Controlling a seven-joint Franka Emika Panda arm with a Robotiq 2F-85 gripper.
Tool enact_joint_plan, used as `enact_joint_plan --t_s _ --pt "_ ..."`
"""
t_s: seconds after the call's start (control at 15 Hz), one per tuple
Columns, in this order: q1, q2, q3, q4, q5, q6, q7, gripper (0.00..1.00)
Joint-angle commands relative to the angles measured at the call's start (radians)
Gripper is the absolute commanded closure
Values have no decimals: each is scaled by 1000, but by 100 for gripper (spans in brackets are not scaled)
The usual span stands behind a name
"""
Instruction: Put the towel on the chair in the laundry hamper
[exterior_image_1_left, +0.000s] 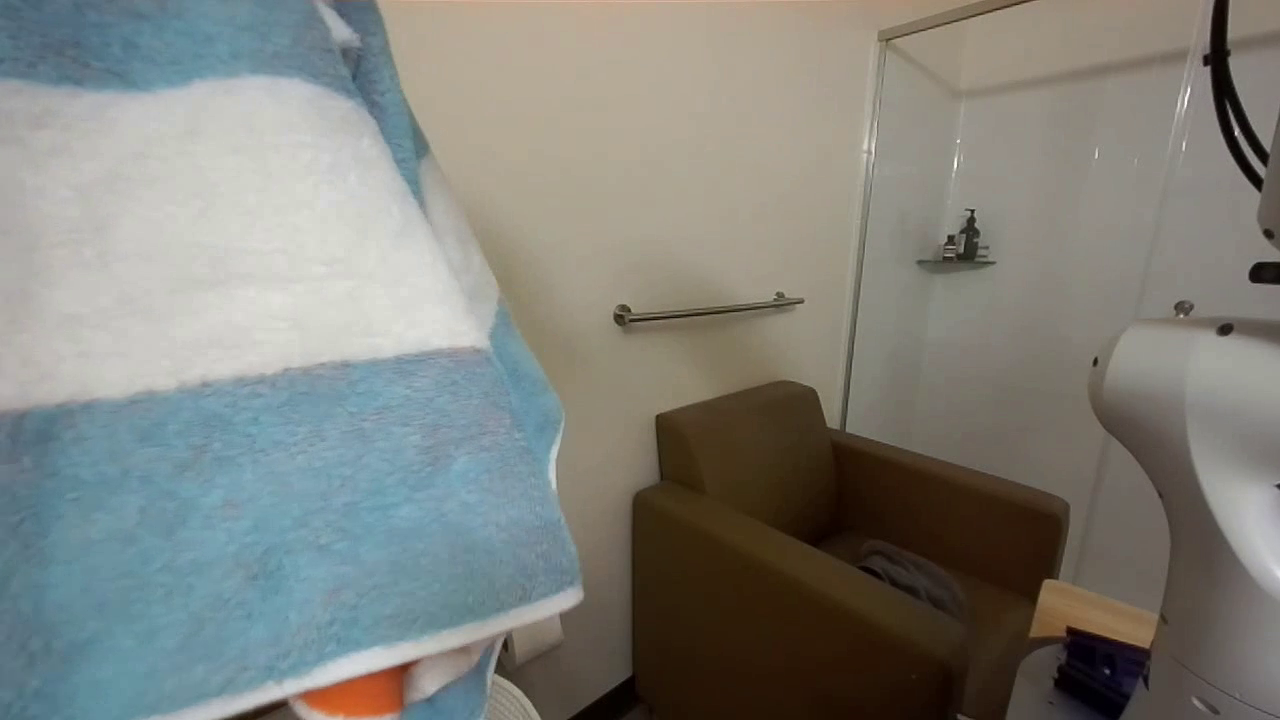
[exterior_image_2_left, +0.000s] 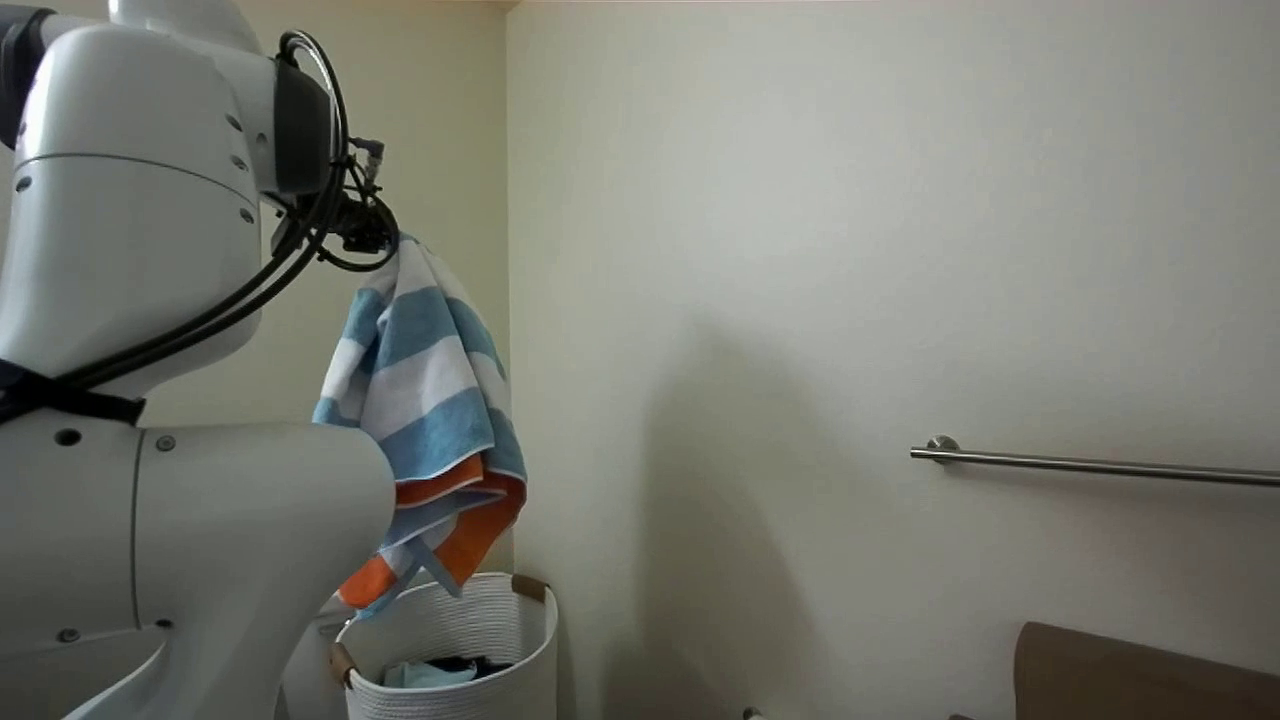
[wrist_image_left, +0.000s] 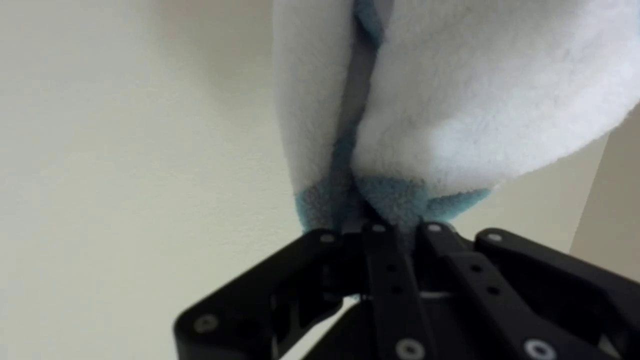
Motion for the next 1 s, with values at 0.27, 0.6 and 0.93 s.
enact_joint_plan --t_s 0.27,0.6,0.93 --pt "-249 -125 74 -379 29 467 166 93" --pt "-502 -24 193 -479 75 893 183 93" --pt "-640 92 158 -606 115 1295 170 93"
